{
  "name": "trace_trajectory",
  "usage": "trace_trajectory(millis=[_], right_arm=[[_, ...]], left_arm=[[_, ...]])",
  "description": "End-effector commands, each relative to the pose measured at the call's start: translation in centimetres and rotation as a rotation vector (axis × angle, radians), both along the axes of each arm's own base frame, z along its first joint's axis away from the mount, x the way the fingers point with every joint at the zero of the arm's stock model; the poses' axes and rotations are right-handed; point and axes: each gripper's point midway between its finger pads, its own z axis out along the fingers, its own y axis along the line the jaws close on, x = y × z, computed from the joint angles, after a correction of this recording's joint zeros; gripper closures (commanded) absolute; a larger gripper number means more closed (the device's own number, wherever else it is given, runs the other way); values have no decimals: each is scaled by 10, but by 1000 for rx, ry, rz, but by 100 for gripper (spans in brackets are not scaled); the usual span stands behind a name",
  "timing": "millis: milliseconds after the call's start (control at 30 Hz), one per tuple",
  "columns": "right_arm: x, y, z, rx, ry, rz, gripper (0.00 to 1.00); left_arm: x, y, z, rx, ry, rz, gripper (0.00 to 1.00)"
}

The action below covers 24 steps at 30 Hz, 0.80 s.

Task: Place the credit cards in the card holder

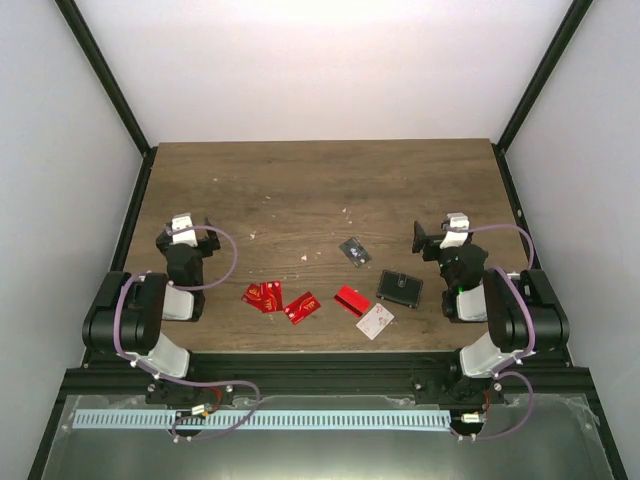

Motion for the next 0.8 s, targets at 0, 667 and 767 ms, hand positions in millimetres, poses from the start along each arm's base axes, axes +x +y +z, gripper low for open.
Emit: trace_trajectory(millis=[0,667,767], right_arm=[[4,0,14,-19,-47,1,0],[45,0,116,227,70,-130,0],[48,9,122,349,197,-108,0]], left_arm=[[4,0,9,0,-37,-6,0],[7,20,104,-166,82,206,0],[-12,29,112,-327,48,288,0]])
